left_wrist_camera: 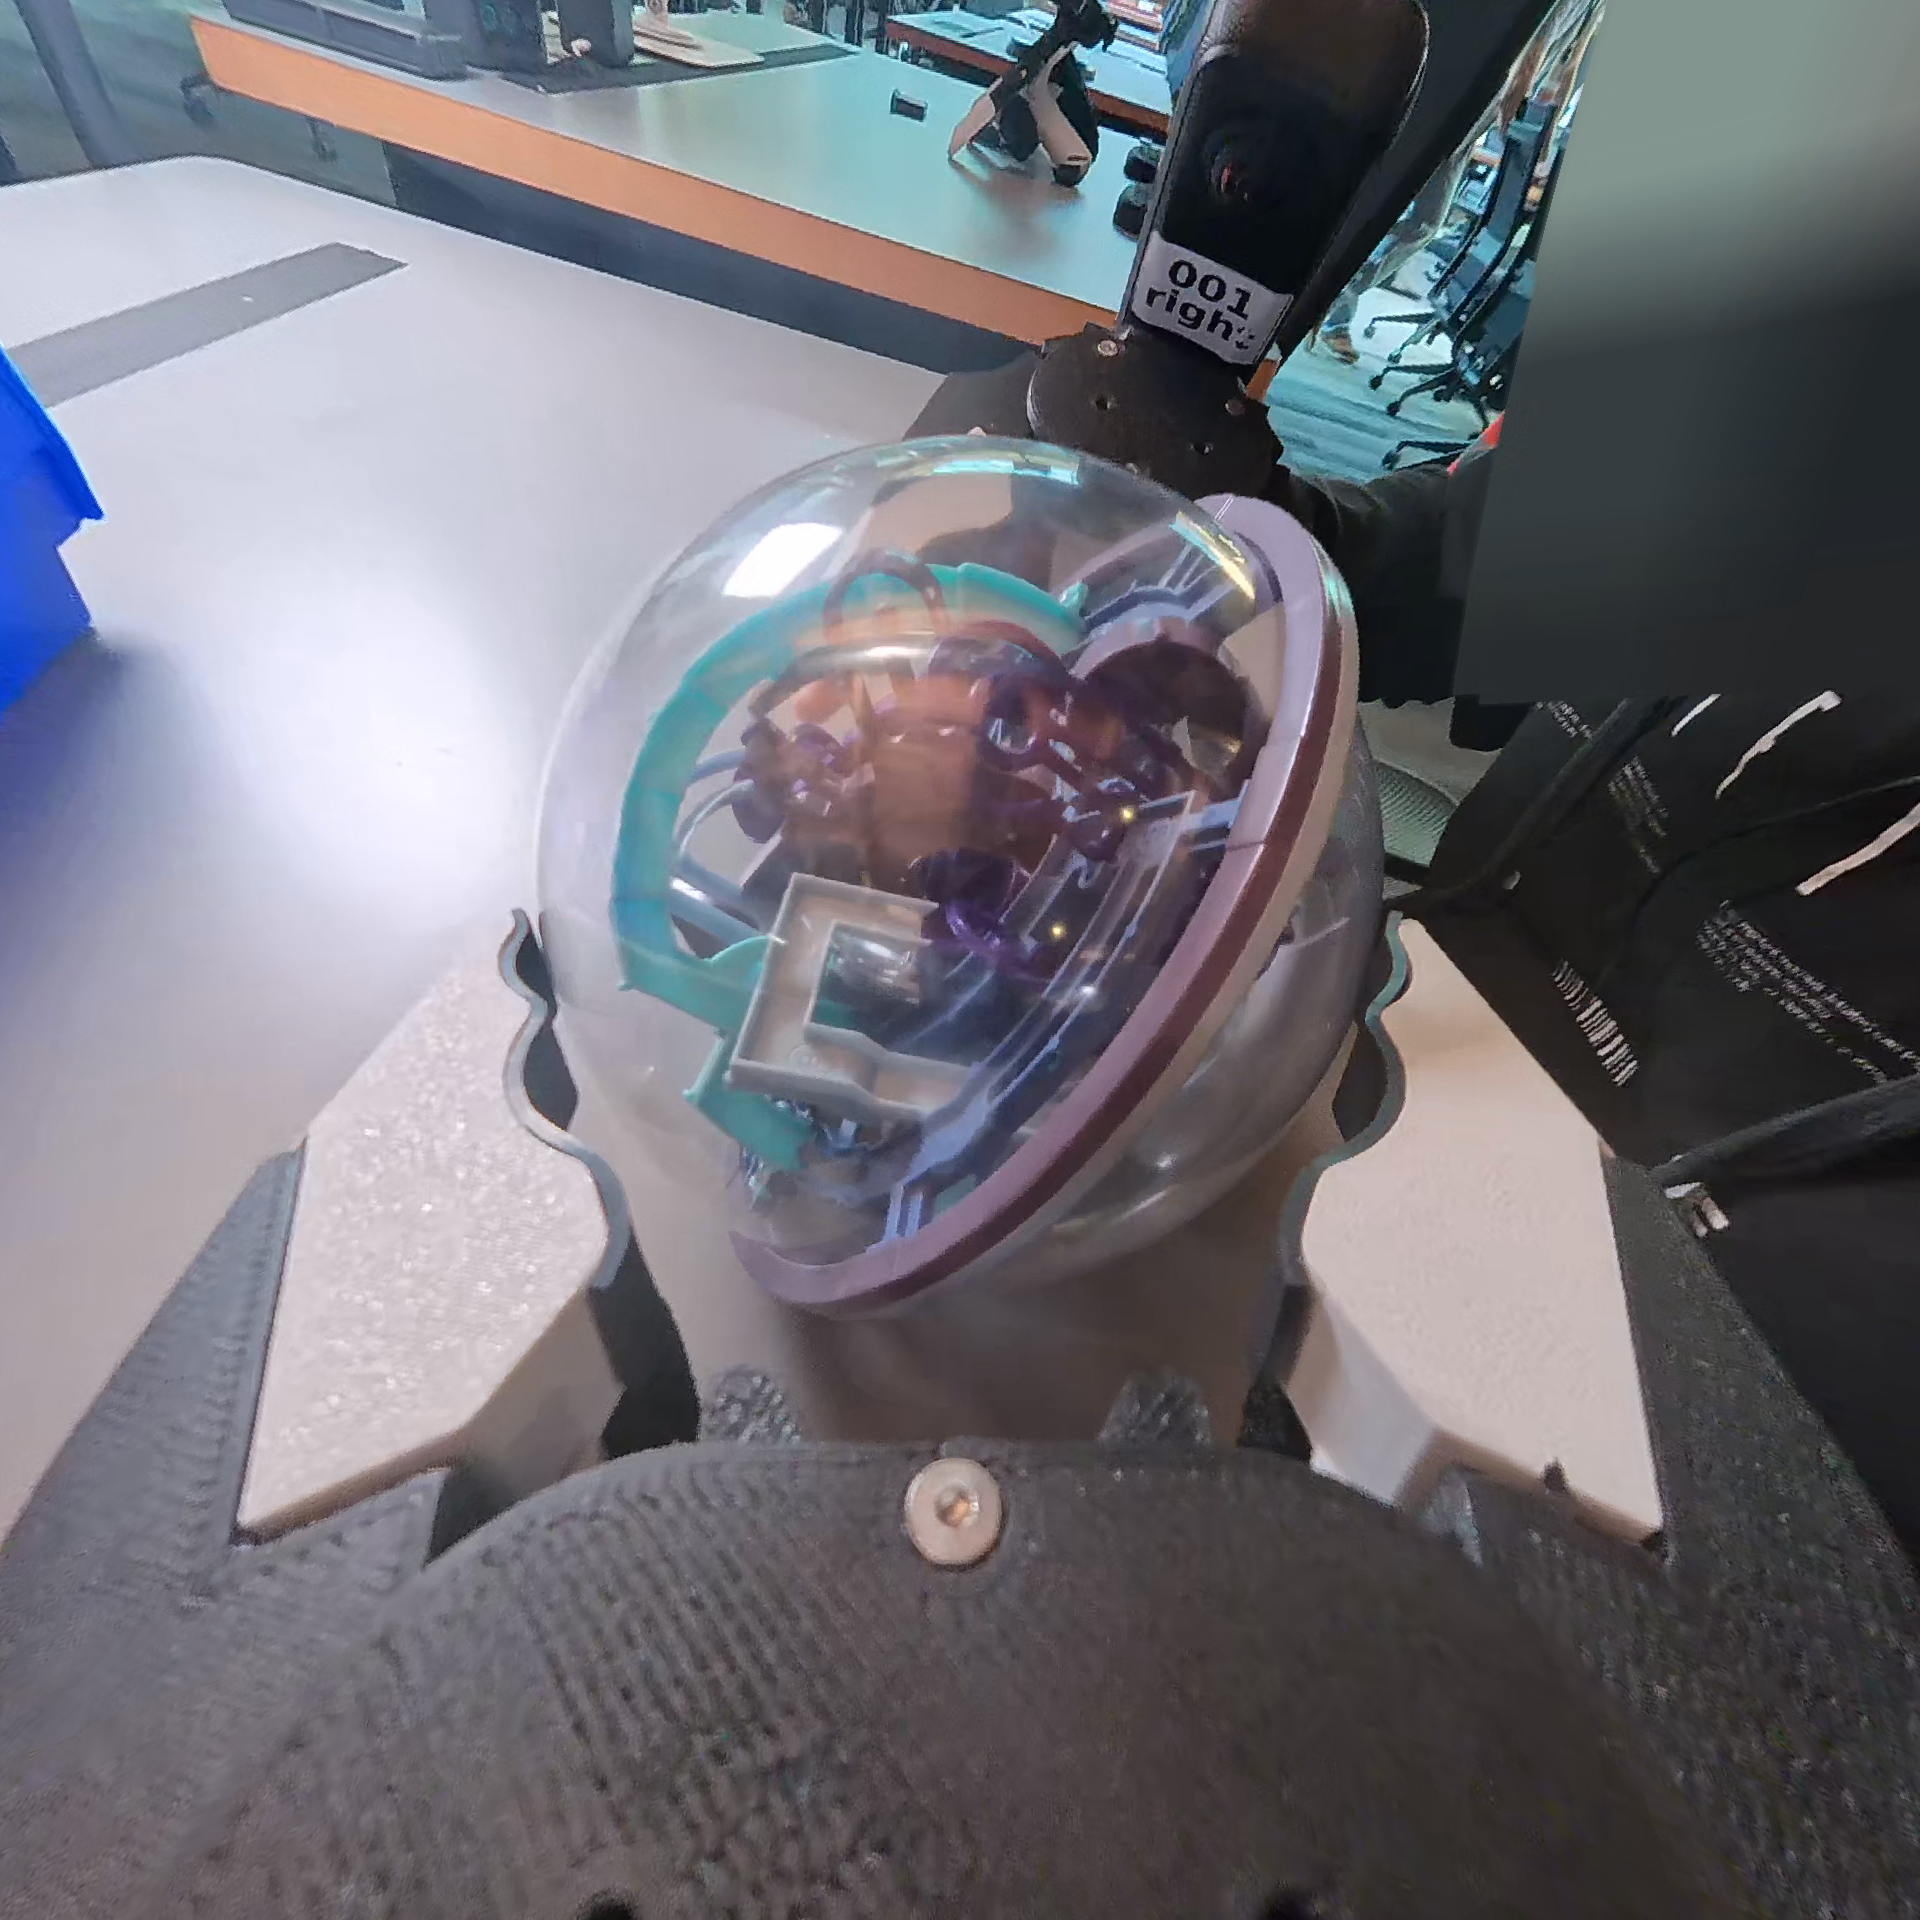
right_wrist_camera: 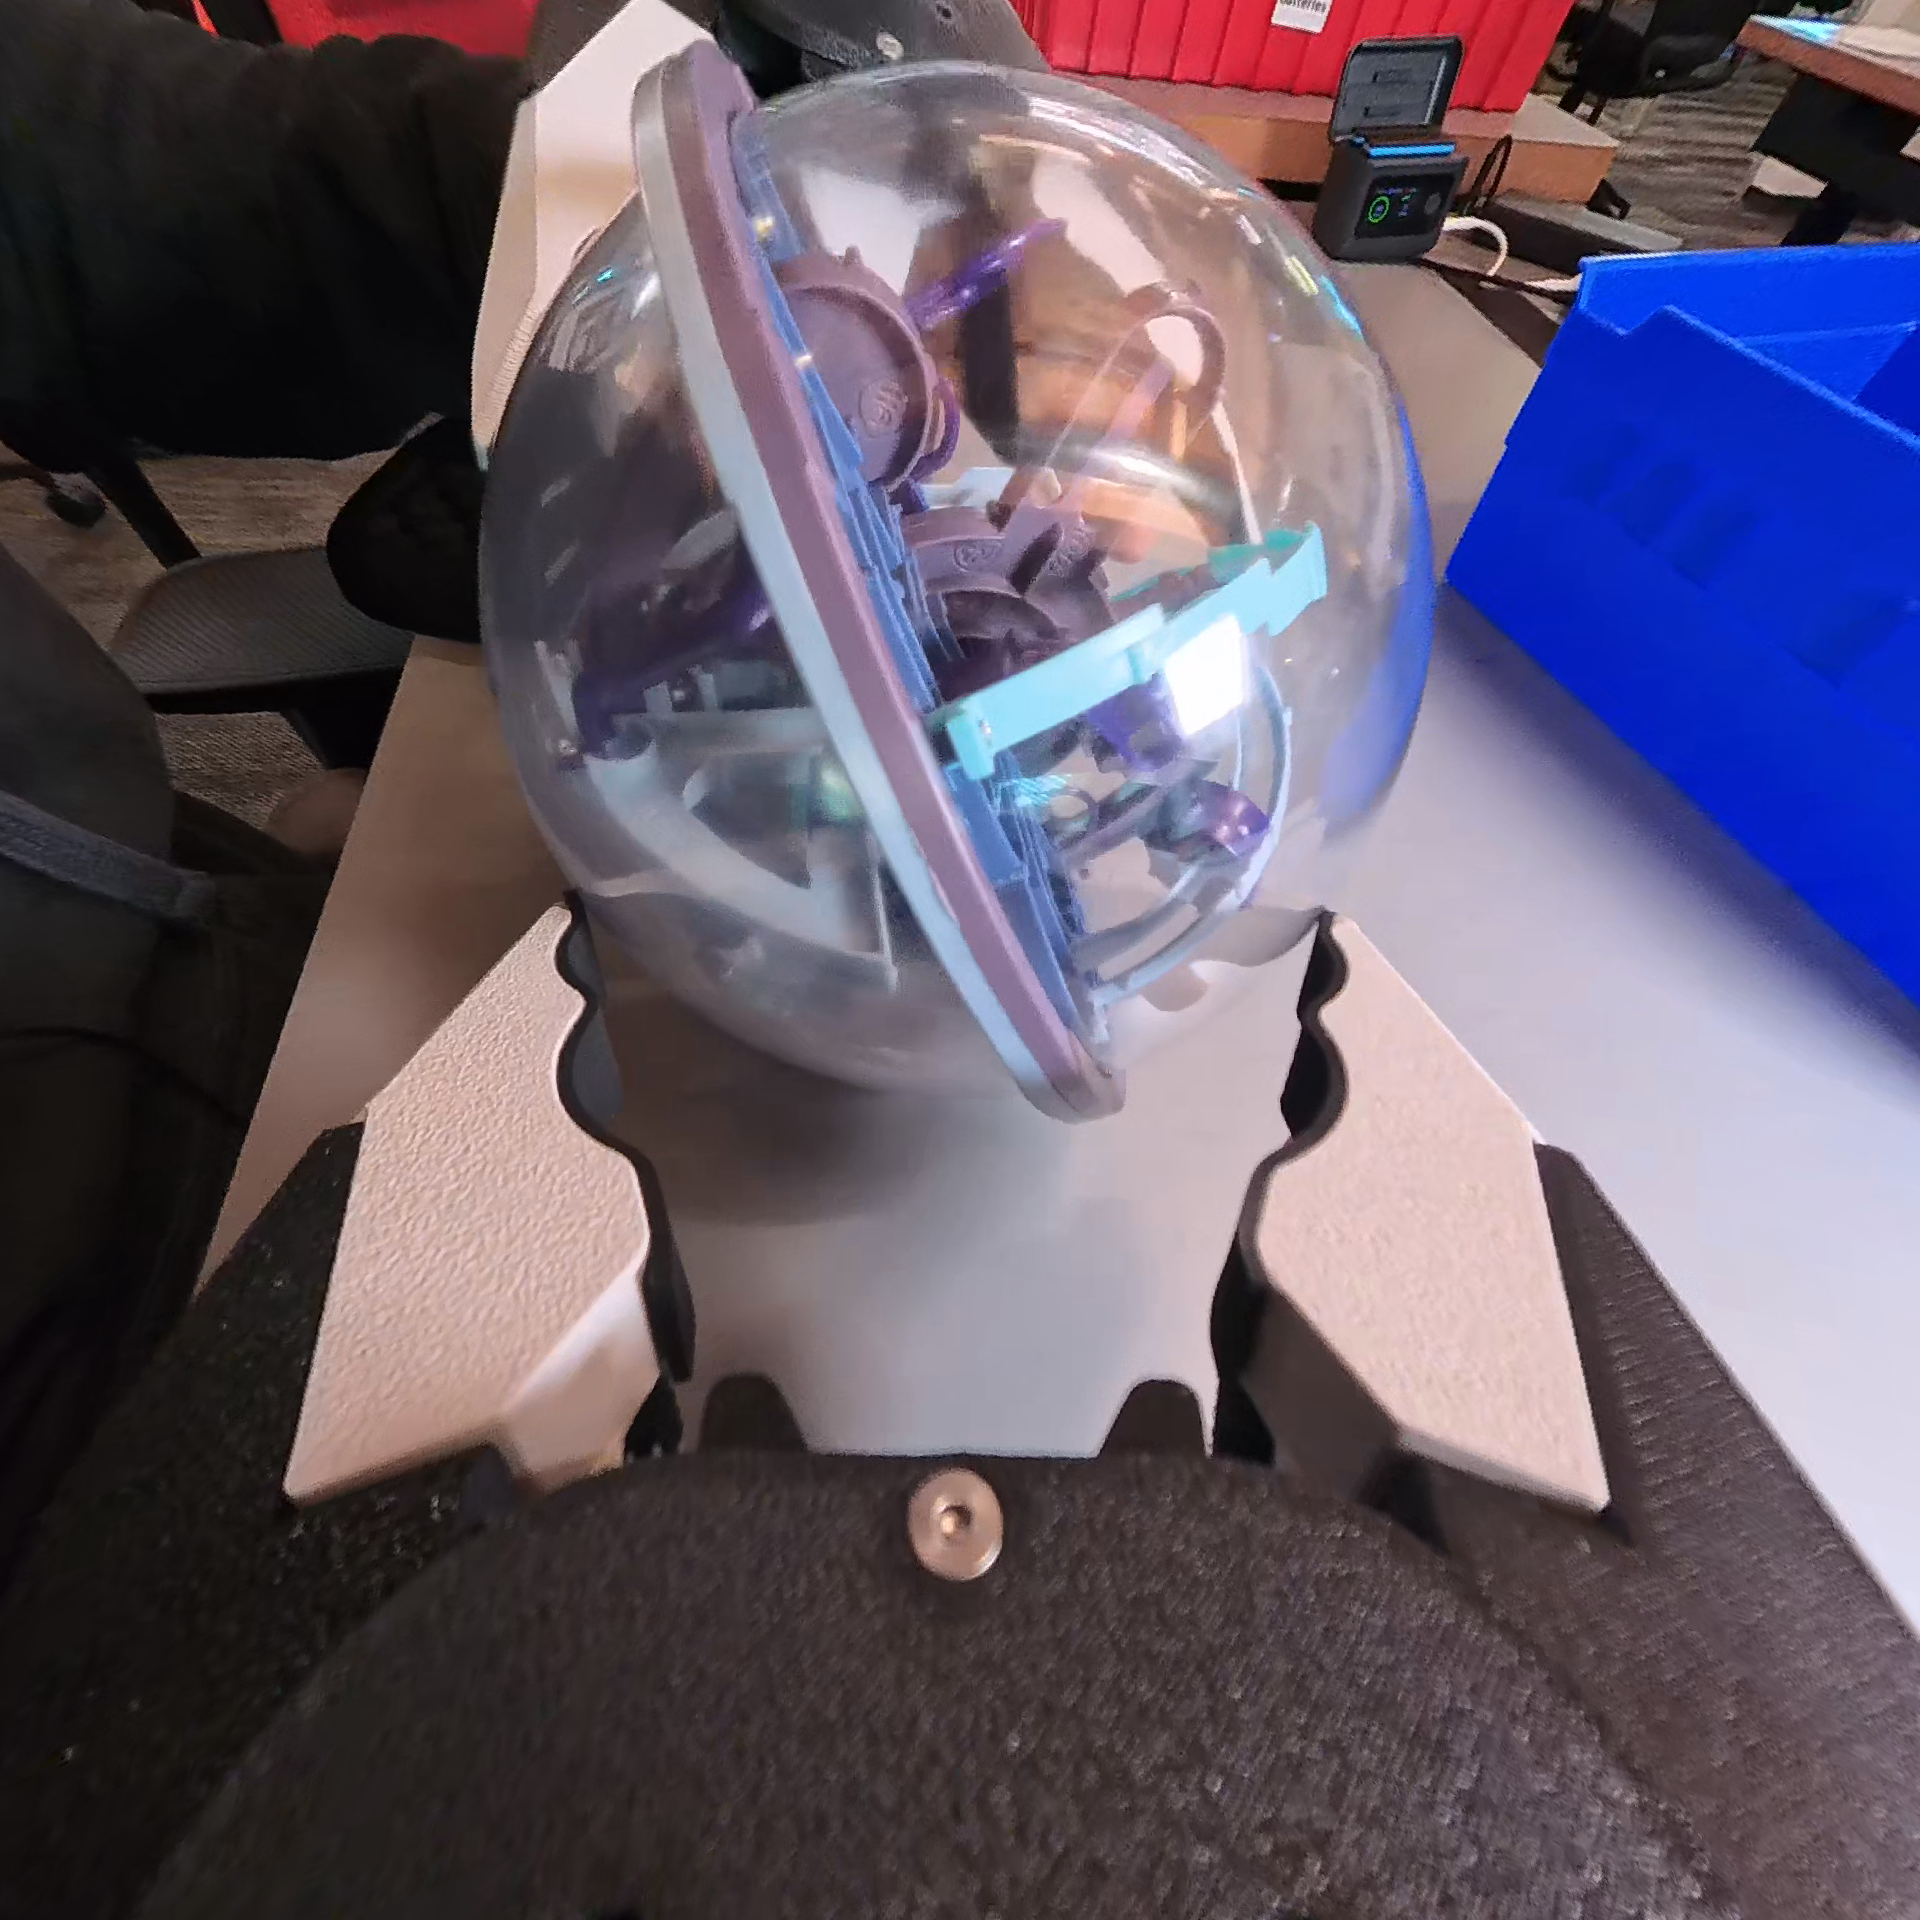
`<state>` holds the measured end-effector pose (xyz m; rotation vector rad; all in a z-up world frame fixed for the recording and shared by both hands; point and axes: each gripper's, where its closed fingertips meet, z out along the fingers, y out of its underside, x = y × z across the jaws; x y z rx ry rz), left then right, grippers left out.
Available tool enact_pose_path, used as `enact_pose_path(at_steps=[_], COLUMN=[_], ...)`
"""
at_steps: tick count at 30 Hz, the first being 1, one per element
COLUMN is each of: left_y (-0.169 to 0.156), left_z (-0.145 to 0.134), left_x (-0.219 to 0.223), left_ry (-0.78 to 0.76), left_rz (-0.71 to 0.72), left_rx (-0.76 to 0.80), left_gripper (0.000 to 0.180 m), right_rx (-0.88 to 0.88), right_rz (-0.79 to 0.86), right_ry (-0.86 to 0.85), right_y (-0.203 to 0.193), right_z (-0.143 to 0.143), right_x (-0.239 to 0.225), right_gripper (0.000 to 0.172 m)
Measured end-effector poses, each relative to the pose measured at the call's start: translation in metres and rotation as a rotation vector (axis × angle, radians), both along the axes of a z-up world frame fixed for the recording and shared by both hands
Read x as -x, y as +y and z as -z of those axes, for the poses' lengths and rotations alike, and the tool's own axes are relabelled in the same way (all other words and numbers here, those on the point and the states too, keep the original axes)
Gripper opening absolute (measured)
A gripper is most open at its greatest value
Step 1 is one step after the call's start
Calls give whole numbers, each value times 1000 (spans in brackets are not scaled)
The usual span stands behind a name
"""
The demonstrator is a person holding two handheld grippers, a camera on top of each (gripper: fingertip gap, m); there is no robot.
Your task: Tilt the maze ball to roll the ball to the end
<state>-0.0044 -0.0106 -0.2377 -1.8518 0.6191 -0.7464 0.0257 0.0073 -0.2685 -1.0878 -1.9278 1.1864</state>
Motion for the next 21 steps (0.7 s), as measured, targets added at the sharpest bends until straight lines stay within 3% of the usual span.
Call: enact_pose_path(at_steps=[10, 21], left_y=[-1, -8], left_z=[-4, -7], left_x=[-1, -4], left_ry=[-1, 61], left_rz=[-8, 4], left_rx=[-10, -145], left_gripper=[148, 148], right_rx=[-33, -125], right_rz=[1, 4], right_ry=[-26, -1], right_y=[-1, -4], right_z=[7, 10], right_x=[0, 1], right_gripper=[129, 129])
